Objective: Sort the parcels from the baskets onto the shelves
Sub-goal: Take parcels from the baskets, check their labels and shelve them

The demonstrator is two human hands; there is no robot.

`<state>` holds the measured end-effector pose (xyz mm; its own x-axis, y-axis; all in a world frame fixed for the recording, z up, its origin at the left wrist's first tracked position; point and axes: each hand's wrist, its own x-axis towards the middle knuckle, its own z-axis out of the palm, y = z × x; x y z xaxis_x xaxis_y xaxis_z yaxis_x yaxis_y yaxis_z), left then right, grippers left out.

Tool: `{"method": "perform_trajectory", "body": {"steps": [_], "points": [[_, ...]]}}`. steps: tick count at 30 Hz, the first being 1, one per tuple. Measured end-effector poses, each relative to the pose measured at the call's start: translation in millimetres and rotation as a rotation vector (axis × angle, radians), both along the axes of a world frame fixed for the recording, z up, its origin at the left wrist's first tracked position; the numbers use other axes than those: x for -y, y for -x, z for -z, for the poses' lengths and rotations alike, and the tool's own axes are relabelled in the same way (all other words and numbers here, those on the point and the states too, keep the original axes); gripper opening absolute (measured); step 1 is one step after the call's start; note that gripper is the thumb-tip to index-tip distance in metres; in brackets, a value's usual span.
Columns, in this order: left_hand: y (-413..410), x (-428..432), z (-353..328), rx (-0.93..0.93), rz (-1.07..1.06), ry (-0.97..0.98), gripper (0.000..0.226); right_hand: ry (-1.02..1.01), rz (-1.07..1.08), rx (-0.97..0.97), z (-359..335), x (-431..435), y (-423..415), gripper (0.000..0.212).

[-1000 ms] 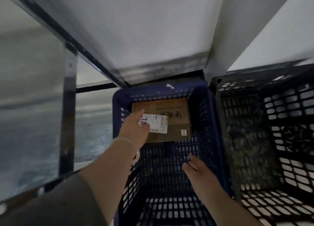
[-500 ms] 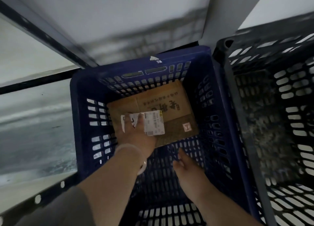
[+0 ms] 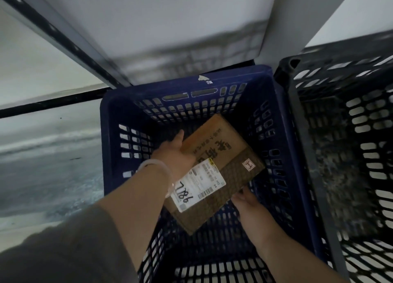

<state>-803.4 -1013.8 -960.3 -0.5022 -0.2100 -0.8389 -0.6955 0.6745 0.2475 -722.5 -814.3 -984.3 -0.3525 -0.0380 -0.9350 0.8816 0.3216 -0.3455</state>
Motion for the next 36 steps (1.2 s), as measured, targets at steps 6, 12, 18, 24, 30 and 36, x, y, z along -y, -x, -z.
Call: {"method": "perform_trajectory", "body": {"steps": [6,12,18,24,30,36], "points": [[-71,-5,-29,-0.019,-0.331,-0.149,0.064,0.064,0.144,-0.141,-39,-3,-6,0.053],[-103,-19,-92,-0.102,-0.611,-0.222,0.057,0.108,0.139,-0.199,-106,-7,6,0.081],[-94,-42,-213,-0.265,-0.682,-0.323,0.052,0.157,0.101,-0.351,-230,-30,26,0.067],[-85,-68,-372,-0.399,-0.578,-0.383,0.052,0.187,0.08,-0.508,-393,-67,42,0.057],[-89,-97,-531,-0.585,-0.584,-0.476,0.044,0.214,0.046,-0.697,-549,-86,36,0.052],[-100,-106,-665,-0.791,-0.52,-0.55,0.041,0.161,0.035,-0.885,-676,-97,26,0.057]]}}
